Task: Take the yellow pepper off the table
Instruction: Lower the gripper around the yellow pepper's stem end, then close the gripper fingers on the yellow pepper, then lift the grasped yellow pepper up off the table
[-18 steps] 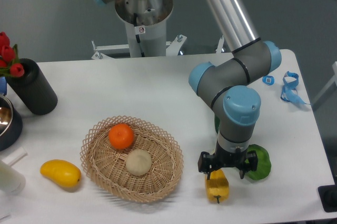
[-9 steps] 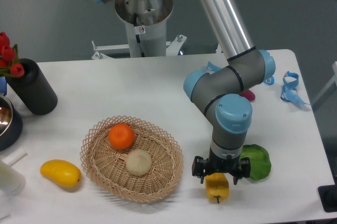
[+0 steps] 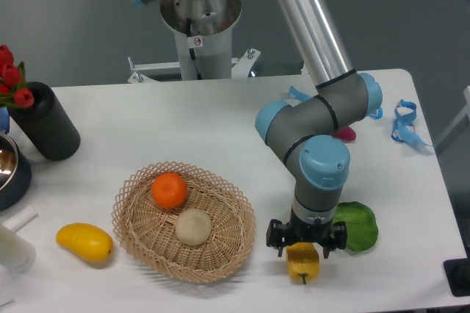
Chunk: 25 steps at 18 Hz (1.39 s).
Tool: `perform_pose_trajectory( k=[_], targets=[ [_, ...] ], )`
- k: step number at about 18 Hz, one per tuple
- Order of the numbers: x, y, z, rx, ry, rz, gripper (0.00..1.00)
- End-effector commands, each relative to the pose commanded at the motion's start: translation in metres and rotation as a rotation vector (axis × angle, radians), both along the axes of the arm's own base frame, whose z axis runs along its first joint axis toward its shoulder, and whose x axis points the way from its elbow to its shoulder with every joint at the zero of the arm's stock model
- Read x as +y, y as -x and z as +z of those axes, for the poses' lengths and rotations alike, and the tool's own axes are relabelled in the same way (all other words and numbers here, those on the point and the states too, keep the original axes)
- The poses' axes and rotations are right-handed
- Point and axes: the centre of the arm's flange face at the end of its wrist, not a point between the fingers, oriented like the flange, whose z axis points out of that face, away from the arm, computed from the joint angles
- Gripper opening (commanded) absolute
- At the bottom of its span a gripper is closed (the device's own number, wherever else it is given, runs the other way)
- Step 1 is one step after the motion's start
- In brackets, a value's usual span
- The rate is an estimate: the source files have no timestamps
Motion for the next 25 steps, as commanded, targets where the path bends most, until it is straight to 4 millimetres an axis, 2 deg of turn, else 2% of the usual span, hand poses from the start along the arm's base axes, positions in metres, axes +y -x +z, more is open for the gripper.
perform_pose_trajectory(
  k=[9,11,13,16,20,21,24,25],
  targets=[
    [0.002,0.002,-0.008,0.009,0.002,0.002,0.98],
    [0.005,-0.001,-0.007,0.010,0.001,-0.003,0.90],
    [0.006,-0.002,-0.008,0.009,0.002,-0.005,0.76],
    [0.006,-0.002,-0.008,0.010,0.001,-0.006,0.65],
    [0.006,-0.002,-0.005,0.014,-0.001,-0.006,0.51],
    [0.006,-0.002,-0.004,0.016,-0.002,-0.007,0.51],
    [0.007,0.000,0.006,0.032,-0.011,-0.011,0.46],
    [0.006,0.003,0.015,0.055,-0.009,-0.022,0.42]
  ],
)
